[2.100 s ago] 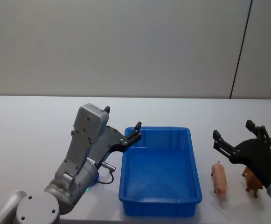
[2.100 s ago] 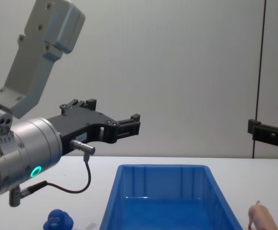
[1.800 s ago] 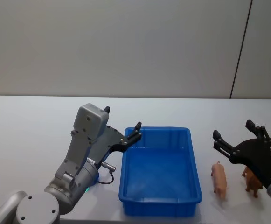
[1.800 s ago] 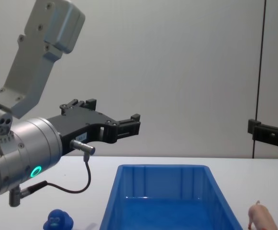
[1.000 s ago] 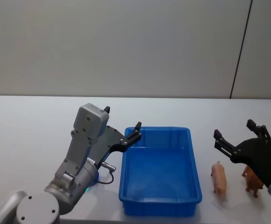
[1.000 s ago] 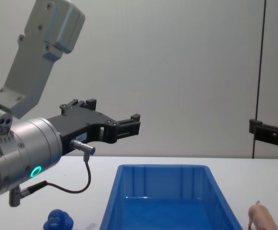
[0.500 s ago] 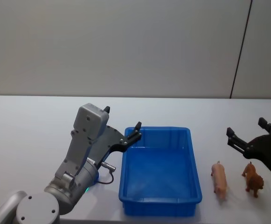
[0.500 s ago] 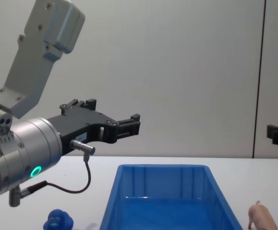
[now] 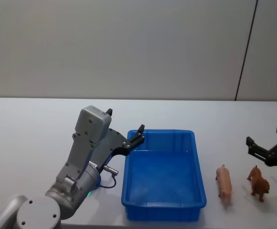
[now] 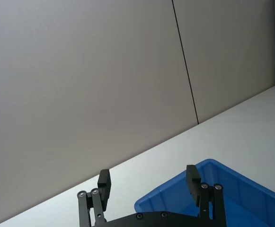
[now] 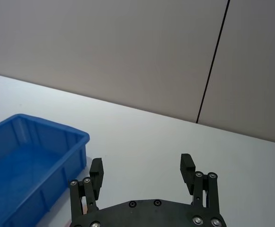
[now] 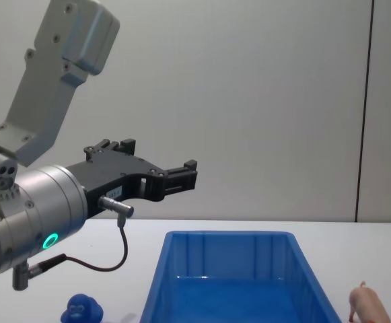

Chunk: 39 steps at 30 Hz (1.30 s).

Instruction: Pick up the two dolls from the table and place them into the box.

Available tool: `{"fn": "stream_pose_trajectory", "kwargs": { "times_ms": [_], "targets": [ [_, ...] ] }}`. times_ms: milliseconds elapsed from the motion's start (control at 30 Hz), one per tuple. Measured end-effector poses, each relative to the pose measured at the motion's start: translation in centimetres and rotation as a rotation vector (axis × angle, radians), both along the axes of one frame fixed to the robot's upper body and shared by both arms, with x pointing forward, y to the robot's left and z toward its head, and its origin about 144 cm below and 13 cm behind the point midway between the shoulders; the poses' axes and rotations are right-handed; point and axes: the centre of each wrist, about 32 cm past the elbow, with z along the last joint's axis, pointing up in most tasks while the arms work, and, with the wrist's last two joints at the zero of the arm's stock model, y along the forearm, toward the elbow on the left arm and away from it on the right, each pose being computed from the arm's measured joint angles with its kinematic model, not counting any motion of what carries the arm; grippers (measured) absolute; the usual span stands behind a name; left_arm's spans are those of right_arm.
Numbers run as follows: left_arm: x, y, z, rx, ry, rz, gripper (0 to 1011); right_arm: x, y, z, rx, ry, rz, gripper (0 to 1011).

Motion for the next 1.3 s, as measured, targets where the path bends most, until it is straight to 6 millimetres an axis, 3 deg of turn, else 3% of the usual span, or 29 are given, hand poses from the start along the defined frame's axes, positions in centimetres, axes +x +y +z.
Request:
{"fn": "stream_pose_trajectory", "kwargs": {
  "times_ms": [567, 1300],
  "targets": [
    [0.0, 0.0, 0.0, 0.000, 0.000, 0.000, 1001, -0.2, -3.1, -1.1, -0.080, 0.077, 0.052, 1001],
    [0.0, 0.0, 0.0, 0.000, 0.000, 0.000, 1001, -1.1, -4.2, -2.5, -0.132, 0.150, 0.145, 1001]
  ]
}}
